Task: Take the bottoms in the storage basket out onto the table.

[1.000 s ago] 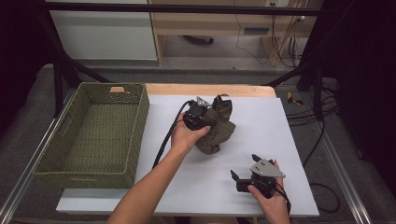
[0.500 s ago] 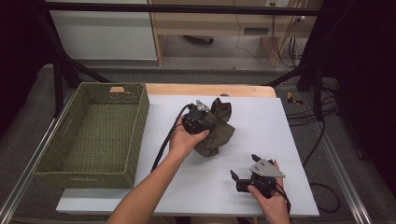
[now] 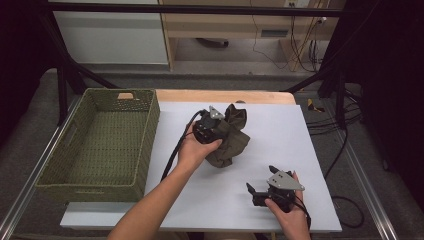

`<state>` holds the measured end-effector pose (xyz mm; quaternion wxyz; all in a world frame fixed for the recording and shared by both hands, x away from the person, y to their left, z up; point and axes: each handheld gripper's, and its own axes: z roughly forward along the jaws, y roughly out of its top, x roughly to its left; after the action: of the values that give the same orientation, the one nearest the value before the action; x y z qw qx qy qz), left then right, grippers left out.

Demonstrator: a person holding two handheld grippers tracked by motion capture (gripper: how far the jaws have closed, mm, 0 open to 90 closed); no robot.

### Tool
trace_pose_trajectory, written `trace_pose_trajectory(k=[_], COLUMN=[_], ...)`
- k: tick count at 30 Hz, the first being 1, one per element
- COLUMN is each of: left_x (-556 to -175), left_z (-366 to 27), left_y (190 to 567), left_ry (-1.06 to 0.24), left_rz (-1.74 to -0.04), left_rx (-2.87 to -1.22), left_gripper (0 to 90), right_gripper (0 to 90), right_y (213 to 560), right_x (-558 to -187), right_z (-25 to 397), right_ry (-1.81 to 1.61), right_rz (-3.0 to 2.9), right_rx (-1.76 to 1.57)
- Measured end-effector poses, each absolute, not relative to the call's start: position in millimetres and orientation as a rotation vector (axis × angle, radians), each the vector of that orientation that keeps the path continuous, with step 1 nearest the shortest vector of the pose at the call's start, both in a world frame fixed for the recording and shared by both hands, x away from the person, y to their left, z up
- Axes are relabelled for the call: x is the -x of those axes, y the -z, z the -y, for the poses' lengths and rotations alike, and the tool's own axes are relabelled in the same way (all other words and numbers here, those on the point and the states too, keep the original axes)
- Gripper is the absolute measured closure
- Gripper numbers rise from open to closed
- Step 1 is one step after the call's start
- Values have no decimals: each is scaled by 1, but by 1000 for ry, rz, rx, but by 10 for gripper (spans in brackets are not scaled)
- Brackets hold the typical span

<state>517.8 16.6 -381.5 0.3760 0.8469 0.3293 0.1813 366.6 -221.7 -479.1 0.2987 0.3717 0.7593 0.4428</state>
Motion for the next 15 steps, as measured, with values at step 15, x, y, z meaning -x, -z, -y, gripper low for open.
trace_pose_trajectory(k=[15], left_x=[-523], left_z=[-22], left_y=[390], left_ry=[-415], left_rz=[-903], left_rx=[-2231], left_gripper=[478], right_gripper=[44], right_y=[479], right_x=[-367], right_z=[221], right_ry=[-1173], right_rz=[-2020], right_rx=[-987])
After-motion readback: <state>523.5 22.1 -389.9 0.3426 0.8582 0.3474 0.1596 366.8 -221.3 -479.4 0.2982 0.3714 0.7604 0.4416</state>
